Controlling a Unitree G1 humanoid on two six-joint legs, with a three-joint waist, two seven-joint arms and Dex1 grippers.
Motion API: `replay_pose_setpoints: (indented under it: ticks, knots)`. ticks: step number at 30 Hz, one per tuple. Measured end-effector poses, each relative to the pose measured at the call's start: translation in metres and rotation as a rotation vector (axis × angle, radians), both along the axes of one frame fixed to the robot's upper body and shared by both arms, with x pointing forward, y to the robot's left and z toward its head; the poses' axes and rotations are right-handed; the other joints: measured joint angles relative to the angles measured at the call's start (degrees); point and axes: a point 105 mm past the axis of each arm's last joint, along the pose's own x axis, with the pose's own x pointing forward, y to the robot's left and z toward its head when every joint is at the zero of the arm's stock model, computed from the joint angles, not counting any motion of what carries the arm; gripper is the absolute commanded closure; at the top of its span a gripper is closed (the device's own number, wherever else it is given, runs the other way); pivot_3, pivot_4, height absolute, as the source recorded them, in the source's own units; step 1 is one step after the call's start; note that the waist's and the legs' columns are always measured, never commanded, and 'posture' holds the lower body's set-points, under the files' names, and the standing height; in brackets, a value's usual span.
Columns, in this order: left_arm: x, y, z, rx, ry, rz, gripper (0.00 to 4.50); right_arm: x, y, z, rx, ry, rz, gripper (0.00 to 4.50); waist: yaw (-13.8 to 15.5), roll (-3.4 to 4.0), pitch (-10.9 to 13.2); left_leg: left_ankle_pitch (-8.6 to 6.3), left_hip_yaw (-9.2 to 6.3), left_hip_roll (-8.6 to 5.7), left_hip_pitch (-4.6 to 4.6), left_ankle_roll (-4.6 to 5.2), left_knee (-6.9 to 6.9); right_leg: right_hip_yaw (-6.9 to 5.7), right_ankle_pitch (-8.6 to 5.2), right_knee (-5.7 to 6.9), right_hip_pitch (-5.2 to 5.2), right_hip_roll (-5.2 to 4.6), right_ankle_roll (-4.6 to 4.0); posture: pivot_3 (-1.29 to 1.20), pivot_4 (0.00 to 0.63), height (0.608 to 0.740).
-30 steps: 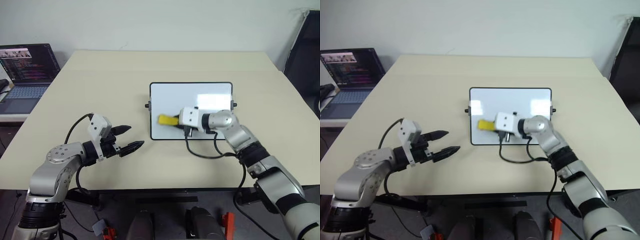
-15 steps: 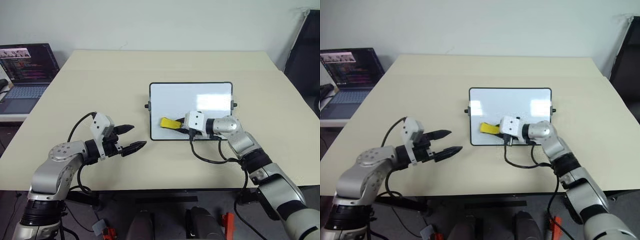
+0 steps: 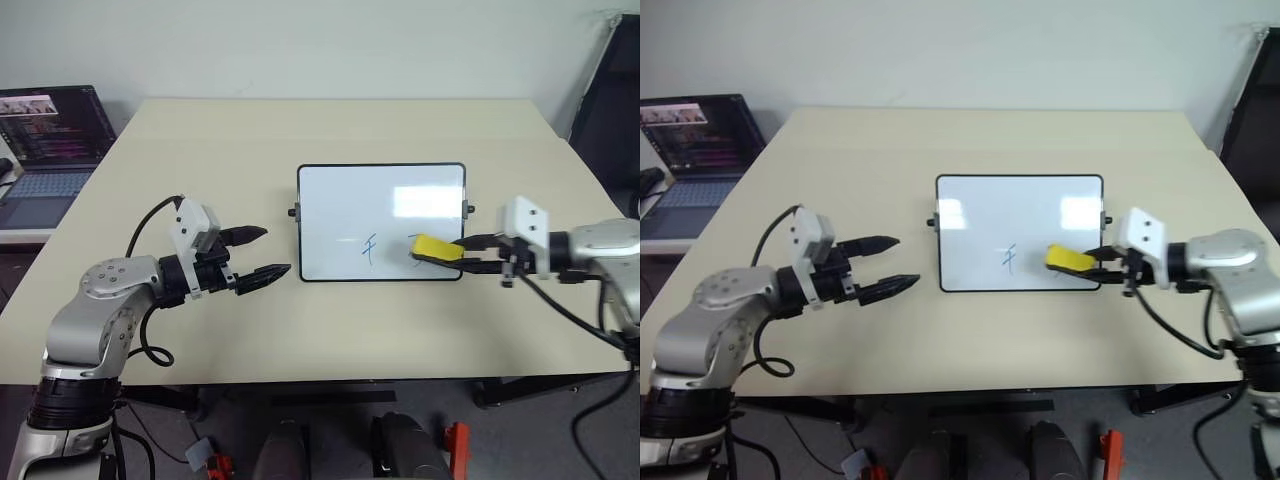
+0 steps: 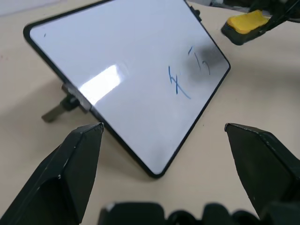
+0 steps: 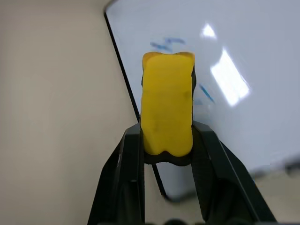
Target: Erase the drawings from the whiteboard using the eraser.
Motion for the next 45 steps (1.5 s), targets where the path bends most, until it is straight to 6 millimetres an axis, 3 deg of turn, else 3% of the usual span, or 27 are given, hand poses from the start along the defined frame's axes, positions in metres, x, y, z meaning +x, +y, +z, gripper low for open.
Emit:
replay_pose_setpoints:
  ticks: [4, 21, 37, 39, 43, 45]
  knots:
    - [0.001, 0.0, 0.001, 0.004, -0.001, -0.001, 0.0, -0.007, -0.013, 0.007, -0.08, 0.012, 0.003, 3.52, -0.2, 0.0, 0.0, 0.0, 0.0, 0.0, 0.01, 0.0, 0.01, 0.0, -0.02, 0.02, 0.0, 0.01, 0.02, 0.0, 0.15, 0.74]
    - [0.005, -0.004, 0.005, 0.025, -0.016, -0.02, 0.0, -0.004, -0.013, 0.004, -0.094, 0.004, 0.007, 3.52, -0.1, -0.01, 0.0, 0.0, 0.0, -0.01, -0.04, 0.0, 0.02, 0.0, -0.02, 0.01, -0.01, -0.01, 0.04, 0.0, 0.15, 0.74]
    - [0.006, -0.007, 0.0, 0.055, -0.016, -0.031, 0.0, 0.007, 0.015, 0.005, 0.01, -0.06, 0.043, 3.52, 0.1, -0.01, 0.0, 0.0, -0.02, -0.02, -0.05, 0.0, 0.03, 0.0, -0.02, 0.05, -0.01, -0.01, 0.03, 0.0, 0.15, 0.74]
    - [0.007, -0.006, -0.001, 0.054, -0.014, -0.027, 0.0, 0.012, 0.025, 0.007, 0.062, -0.095, 0.045, 3.52, 0.0, -0.01, 0.0, 0.0, -0.02, -0.02, -0.01, 0.0, 0.03, 0.01, -0.01, 0.08, 0.0, -0.01, 0.03, 0.0, 0.15, 0.74]
    - [0.01, -0.008, -0.007, 0.046, -0.006, -0.028, 0.0, 0.026, 0.078, 0.02, 0.321, -0.224, 0.087, 3.52, -0.6, -0.01, 0.0, 0.01, -0.03, 0.01, 0.08, -0.01, 0.03, 0.04, -0.01, 0.23, 0.0, 0.05, 0.02, 0.0, 0.15, 0.74]
    - [0.01, -0.01, -0.011, 0.049, 0.006, -0.035, 0.0, 0.03, 0.094, 0.017, 0.394, -0.251, 0.08, 3.52, -0.4, -0.01, 0.0, 0.01, -0.06, 0.0, 0.0, -0.01, 0.05, 0.0, 0.09, 0.21, -0.01, 0.03, -0.15, 0.0, 0.15, 0.74]
